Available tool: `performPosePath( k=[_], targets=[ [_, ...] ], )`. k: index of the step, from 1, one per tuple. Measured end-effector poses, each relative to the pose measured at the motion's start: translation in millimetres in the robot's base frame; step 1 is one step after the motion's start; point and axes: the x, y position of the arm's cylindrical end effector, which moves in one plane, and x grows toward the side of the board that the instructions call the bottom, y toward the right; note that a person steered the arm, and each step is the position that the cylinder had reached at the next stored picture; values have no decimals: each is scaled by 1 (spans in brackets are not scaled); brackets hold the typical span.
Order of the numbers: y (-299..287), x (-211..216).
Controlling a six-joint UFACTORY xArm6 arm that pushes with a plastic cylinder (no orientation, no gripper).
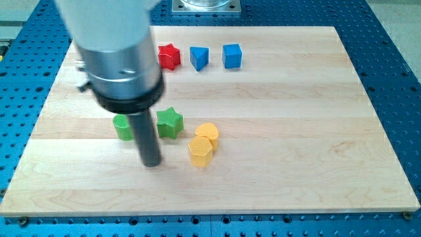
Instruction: Separate hexagon from the heart
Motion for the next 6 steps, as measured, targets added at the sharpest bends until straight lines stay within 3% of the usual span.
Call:
performPosePath(
  k=[3,6],
  targets=[
    [127,-10],
    [157,8]
  ],
)
